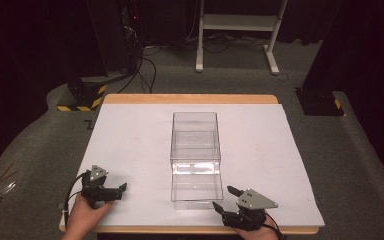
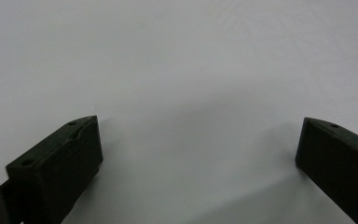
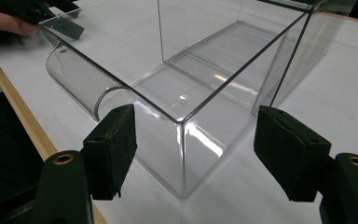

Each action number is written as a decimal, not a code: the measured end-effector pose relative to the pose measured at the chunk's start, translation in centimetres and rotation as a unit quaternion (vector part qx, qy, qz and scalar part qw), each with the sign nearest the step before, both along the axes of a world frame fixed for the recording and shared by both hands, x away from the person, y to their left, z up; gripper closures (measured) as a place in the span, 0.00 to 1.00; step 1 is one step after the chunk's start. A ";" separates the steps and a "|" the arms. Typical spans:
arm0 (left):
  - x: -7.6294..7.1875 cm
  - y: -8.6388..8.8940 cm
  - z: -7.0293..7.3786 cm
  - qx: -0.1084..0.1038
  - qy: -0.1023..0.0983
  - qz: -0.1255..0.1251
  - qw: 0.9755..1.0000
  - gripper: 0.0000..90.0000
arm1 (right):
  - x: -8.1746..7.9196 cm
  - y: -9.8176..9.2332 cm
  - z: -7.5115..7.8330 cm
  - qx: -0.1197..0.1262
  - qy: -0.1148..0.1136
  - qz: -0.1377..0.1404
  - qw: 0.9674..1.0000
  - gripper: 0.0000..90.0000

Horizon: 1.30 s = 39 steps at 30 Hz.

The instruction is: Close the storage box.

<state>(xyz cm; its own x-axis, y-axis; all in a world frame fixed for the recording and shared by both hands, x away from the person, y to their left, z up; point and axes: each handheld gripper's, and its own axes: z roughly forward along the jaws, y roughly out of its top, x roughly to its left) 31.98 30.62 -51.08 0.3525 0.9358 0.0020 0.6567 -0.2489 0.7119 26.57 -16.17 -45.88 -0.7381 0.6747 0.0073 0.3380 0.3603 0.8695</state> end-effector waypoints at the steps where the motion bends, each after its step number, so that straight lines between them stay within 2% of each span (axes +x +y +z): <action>1: 0.0 0.0 0.0 0.000 0.000 0.000 1.000 0.01 | 0.0 0.1 -0.1 -0.002 0.000 0.000 1.000 0.34; 7: 0.0 0.0 0.0 0.000 0.000 0.000 1.000 0.01 | 0.1 0.7 -0.3 -0.010 0.000 0.004 1.000 0.33; 25: 0.0 0.0 0.0 0.000 0.001 0.000 1.000 0.01 | 0.3 1.6 -0.7 -0.014 0.003 0.005 1.000 0.33; 39: 0.0 0.0 0.0 0.000 0.001 0.000 1.000 0.01 | 0.7 2.1 -0.8 -0.011 0.000 -0.016 1.000 0.32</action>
<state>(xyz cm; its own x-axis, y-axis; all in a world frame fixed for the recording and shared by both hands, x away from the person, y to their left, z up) 32.00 30.63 -51.07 0.3529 0.9357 0.0014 0.6579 -0.2492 0.7106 27.31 -14.09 -46.71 -0.7157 0.6983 -0.0086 0.3495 0.3688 0.8613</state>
